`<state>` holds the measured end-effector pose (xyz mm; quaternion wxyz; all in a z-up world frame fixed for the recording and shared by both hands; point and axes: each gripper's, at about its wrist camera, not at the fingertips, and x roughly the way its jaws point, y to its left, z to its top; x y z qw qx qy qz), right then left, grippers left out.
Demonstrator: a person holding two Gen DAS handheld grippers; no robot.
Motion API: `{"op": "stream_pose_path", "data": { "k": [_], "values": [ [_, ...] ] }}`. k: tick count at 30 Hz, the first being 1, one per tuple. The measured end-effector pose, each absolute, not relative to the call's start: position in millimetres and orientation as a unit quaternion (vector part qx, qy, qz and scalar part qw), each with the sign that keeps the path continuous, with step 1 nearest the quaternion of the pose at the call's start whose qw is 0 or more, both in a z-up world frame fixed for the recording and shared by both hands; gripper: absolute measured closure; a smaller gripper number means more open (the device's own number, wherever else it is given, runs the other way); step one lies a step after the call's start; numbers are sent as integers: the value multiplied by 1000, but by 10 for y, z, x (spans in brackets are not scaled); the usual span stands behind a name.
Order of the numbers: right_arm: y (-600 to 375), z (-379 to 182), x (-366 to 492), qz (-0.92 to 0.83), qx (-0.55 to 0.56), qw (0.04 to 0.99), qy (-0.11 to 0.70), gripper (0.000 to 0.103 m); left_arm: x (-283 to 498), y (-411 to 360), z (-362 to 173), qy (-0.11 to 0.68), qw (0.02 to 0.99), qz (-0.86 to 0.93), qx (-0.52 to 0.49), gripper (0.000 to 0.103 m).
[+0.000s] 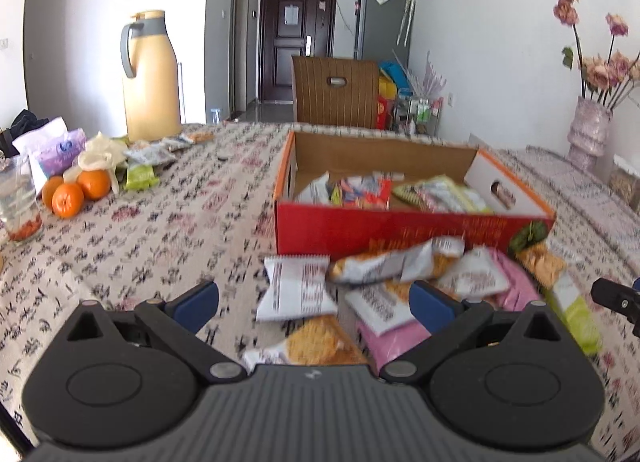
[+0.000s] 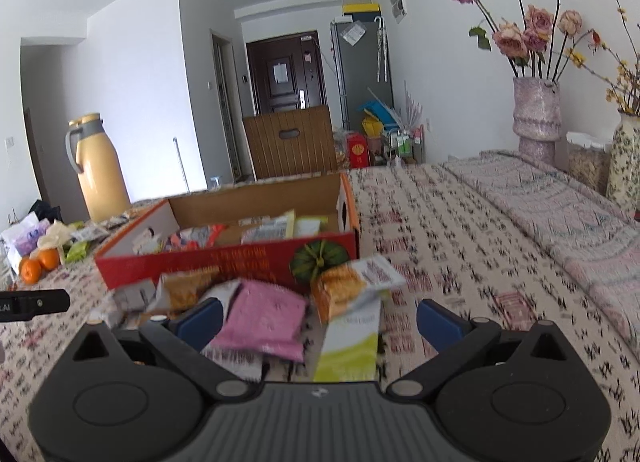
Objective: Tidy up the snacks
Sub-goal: 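Withdraw both grippers from the box back toward the snack pile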
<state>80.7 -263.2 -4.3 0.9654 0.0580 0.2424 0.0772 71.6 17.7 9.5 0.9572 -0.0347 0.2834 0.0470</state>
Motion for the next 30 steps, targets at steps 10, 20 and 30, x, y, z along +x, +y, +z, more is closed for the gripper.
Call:
{"op": "stream_pose_path", "data": {
  "k": [10, 20, 30],
  "values": [
    [-2664, -265, 814, 60, 47, 956, 282, 0, 705, 303, -60, 306, 950, 53, -44, 0],
    [-2596, -132, 1330, 48, -2, 959, 278, 0, 734, 330, -23, 302, 951, 56, -44, 0],
    [-2489, -328, 2074, 39, -71, 943, 321, 0, 789, 358, 10, 300, 951, 60, -43, 0]
  ]
}}
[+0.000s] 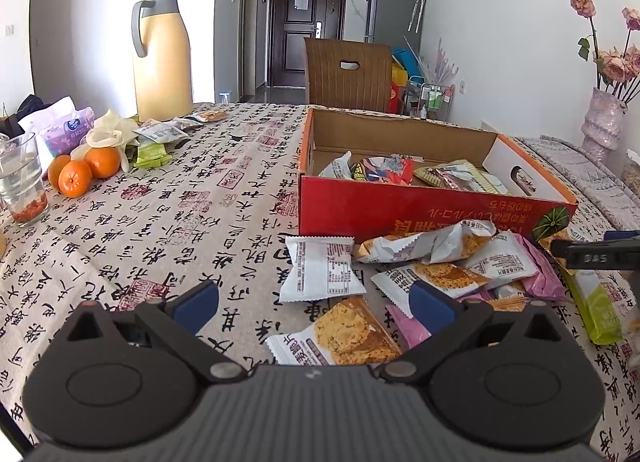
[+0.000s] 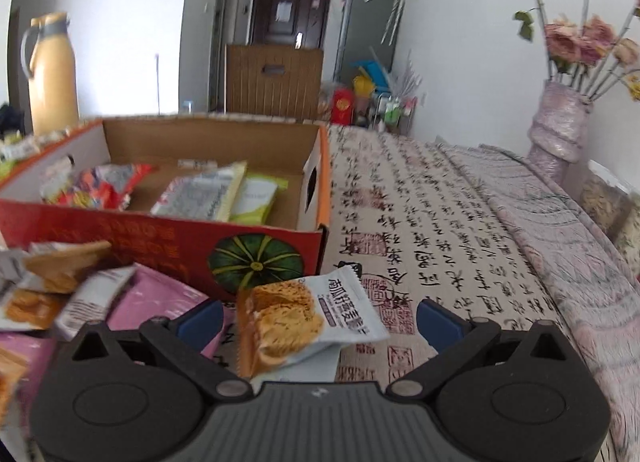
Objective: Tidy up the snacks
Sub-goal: 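Withdraw both grippers from the box back toward the snack pile, then grasp a white cookie packet with the right gripper while the left gripper approaches another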
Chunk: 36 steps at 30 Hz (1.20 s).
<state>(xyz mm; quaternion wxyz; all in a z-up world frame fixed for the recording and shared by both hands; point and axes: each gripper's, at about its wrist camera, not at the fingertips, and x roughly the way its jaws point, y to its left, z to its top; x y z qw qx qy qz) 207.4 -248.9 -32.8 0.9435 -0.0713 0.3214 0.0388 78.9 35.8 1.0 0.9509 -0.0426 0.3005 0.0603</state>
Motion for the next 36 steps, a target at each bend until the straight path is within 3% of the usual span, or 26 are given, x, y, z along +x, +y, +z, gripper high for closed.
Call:
{"op": "stream_pose_path", "data": {
  "k": [5, 7, 13, 36],
  "values": [
    [-2470, -469, 2214, 40, -70, 940, 331, 2, 848, 373, -13, 304, 949, 64, -42, 0],
    [-2476, -477, 2193, 49, -63, 942, 326, 12, 869, 378, -23, 306, 949, 65, -41, 0],
    [-2498, -495, 2146, 55, -57, 946, 314, 27, 925, 358, -52, 310, 948, 64, -39, 0],
    [-2647, -172, 1507, 49, -19, 973, 225, 34, 921, 346, -48, 321, 944, 68, -29, 0]
  ]
}}
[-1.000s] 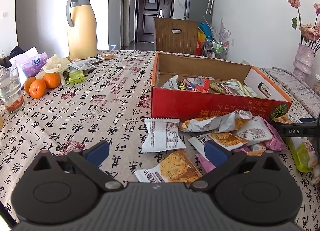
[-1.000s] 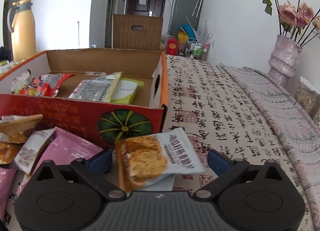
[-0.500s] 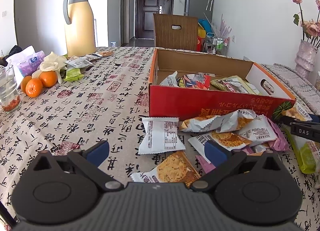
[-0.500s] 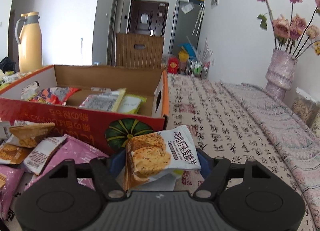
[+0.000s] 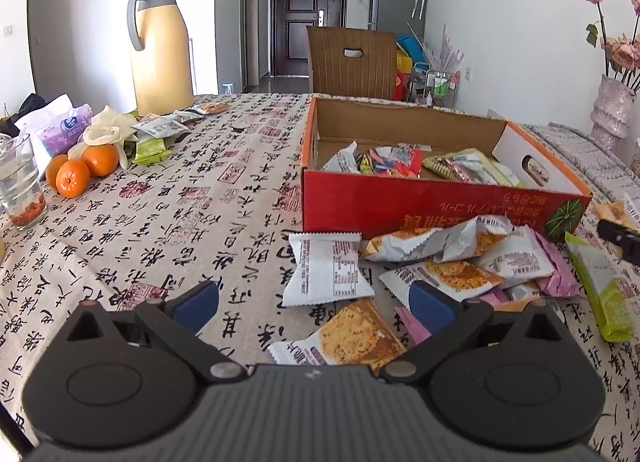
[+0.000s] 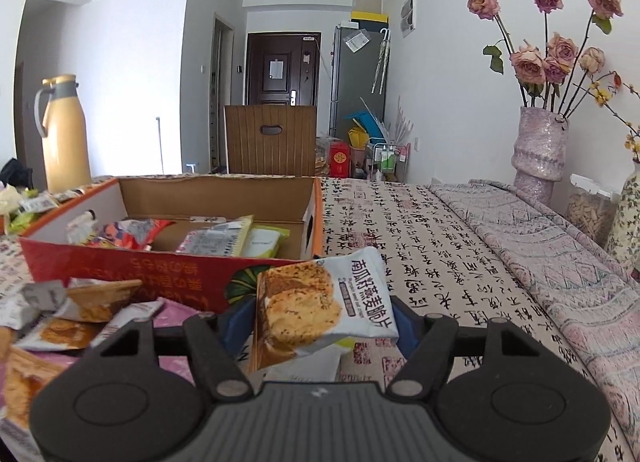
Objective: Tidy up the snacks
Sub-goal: 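Grasp a white cookie packet with the right gripper while the left gripper approaches another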
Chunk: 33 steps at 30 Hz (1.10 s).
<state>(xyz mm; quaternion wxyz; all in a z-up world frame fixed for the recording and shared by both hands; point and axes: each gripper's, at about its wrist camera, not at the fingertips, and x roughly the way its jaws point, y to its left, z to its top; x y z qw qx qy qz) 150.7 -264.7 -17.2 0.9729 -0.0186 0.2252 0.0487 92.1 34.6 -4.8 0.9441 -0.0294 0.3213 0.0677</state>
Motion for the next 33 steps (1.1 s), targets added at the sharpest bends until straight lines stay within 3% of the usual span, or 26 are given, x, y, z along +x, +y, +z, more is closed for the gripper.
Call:
{"op": "stream_pose_path", "data": {
  "k": [29, 33],
  "values": [
    [-2636, -135, 742, 54, 20, 972, 229, 34, 885, 350, -336, 359, 933, 26, 25, 0],
    [-2617, -137, 727, 55, 19, 971, 231, 34, 899, 361, -362, 361, 932, 21, 20, 5]
  ]
}}
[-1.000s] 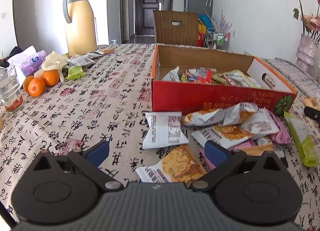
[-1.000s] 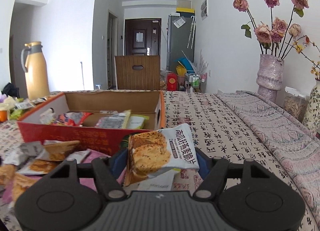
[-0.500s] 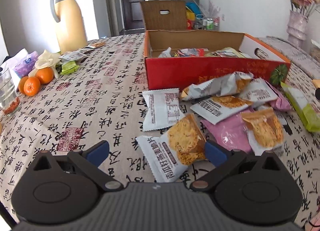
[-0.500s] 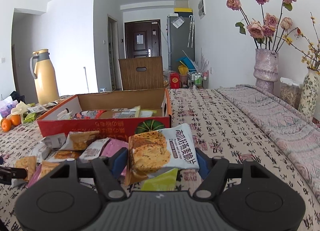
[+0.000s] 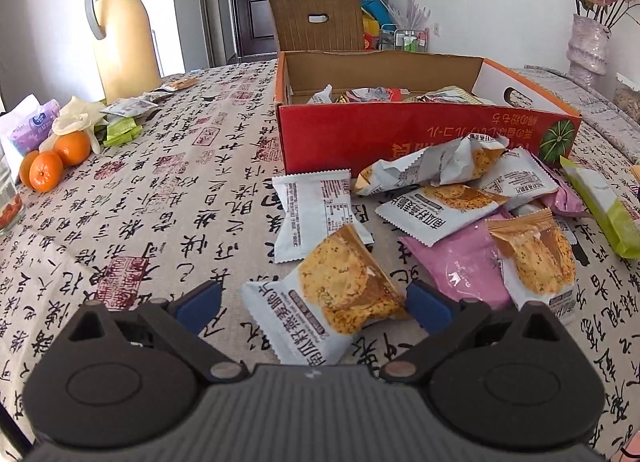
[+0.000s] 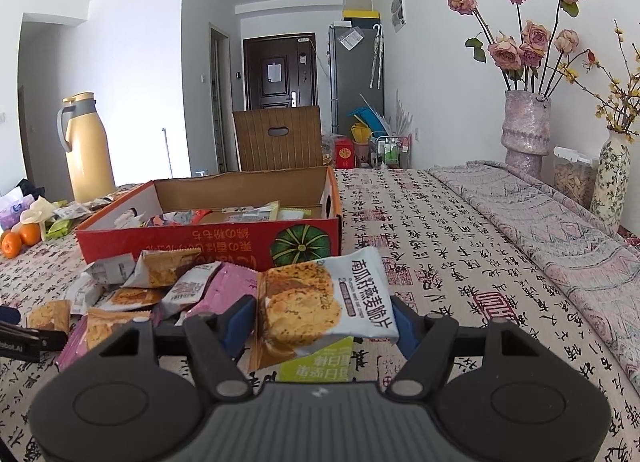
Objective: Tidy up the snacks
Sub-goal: 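Grasp a white cookie packet with the right gripper while the left gripper approaches another, then grasp a white cookie packet with the left gripper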
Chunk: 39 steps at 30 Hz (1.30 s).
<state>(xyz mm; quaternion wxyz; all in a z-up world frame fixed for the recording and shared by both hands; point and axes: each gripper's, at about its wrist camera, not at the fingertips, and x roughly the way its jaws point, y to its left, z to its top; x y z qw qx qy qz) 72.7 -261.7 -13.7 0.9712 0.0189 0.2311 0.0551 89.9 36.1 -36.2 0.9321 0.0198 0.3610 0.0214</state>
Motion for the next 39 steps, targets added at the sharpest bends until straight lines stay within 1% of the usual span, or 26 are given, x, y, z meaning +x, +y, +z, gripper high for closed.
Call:
{"op": "stream_pose_path", "data": {
  "k": [1, 2, 3, 4, 6, 11, 14, 17, 19, 20, 21, 22, 26, 31, 32, 34, 36, 37, 39],
  "values": [
    [-2611, -140, 726, 55, 19, 971, 232, 34, 900, 367, -365, 362, 932, 20, 17, 6],
    [-2605, -144, 725, 56, 19, 971, 233, 34, 902, 372, -368, 362, 932, 18, 15, 11],
    [-2598, -147, 726, 57, 18, 971, 234, 34, 904, 376, -371, 363, 932, 16, 14, 13],
    [-2589, -150, 724, 58, 18, 970, 234, 34, 904, 377, -372, 363, 932, 16, 12, 14],
    [-2572, -157, 723, 60, 18, 970, 235, 34, 893, 374, -375, 362, 932, 13, 10, 19],
    [-2551, -165, 714, 64, 17, 969, 237, 34, 853, 375, -381, 361, 933, 7, 4, 28],
    [-2543, -169, 709, 66, 18, 969, 239, 34, 833, 377, -369, 359, 933, 5, -1, 35],
    [-2530, -173, 699, 68, 18, 968, 239, 34, 815, 377, -356, 357, 934, 1, -3, 46],
    [-2522, -173, 692, 70, 18, 968, 239, 34, 796, 370, -345, 354, 935, -1, -4, 49],
    [-2519, -173, 688, 70, 18, 968, 239, 34, 789, 369, -338, 353, 935, -3, -4, 60],
    [-2516, -173, 683, 71, 18, 968, 239, 34, 787, 370, -333, 354, 935, -7, -6, 76],
    [-2514, -172, 679, 72, 18, 968, 239, 34, 782, 372, -331, 356, 934, -9, -7, 79],
    [-2500, -170, 651, 75, 18, 968, 239, 34, 761, 372, -333, 354, 935, -8, -7, 83],
    [-2479, -161, 618, 80, 17, 968, 238, 33, 735, 386, -319, 353, 936, -4, -9, 83],
    [-2478, -159, 610, 80, 17, 968, 238, 33, 724, 389, -309, 351, 936, -1, -9, 82],
    [-2478, -152, 598, 80, 17, 968, 237, 33, 698, 405, -275, 347, 938, -1, -11, 75],
    [-2479, -149, 587, 80, 16, 968, 236, 33, 668, 420, -225, 337, 941, 6, -10, 50],
    [-2479, -149, 585, 79, 16, 968, 236, 33, 660, 428, -197, 331, 944, 10, -9, 47],
    [-2477, -148, 589, 79, 16, 968, 237, 33, 682, 450, -152, 324, 946, 16, -10, 32]
  ]
}}
